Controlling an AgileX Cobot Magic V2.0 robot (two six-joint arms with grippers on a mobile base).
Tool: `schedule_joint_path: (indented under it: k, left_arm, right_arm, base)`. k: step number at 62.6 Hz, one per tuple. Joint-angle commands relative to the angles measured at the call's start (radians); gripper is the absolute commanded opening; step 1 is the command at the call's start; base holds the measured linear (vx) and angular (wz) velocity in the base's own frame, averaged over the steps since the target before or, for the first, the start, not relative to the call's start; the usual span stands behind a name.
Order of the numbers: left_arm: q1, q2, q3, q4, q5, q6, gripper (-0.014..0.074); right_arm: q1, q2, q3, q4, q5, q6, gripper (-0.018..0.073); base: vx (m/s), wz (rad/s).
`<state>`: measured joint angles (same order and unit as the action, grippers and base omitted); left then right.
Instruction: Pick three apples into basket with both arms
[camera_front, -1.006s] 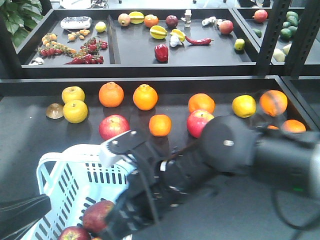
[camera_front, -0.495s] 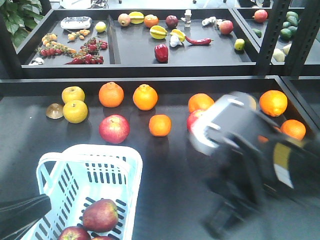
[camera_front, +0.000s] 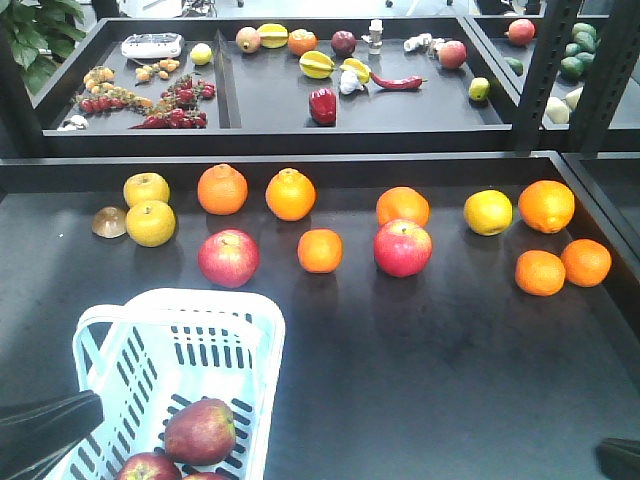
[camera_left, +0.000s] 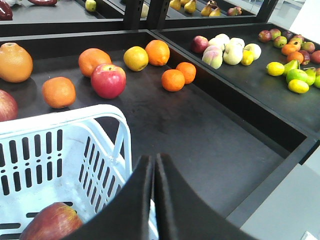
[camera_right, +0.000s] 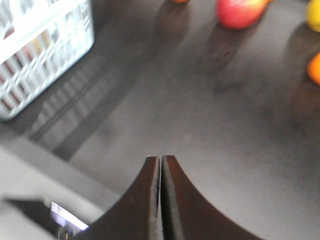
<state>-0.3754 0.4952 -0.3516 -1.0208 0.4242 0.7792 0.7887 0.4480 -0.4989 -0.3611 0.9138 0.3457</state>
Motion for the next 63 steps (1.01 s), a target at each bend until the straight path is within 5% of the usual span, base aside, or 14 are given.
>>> schedule_joint_path:
  k: [1, 63]
  left_arm:
    - [-0.003, 0.004, -0.024, -0.031, -0.031, -0.004, -0.0006]
    - [-0.003, 0.004, -0.024, -0.013, -0.013, 0.005, -0.0006]
  right_arm:
    - [-0.004, -0.052, -0.009, -0.07, -0.05, 0.038, -0.0005]
    - [-0.004, -0.083, -0.008, -0.075, -0.046, 0.038, -0.0005]
  base:
    - [0.0, 0.0]
    - [0.0, 0.0]
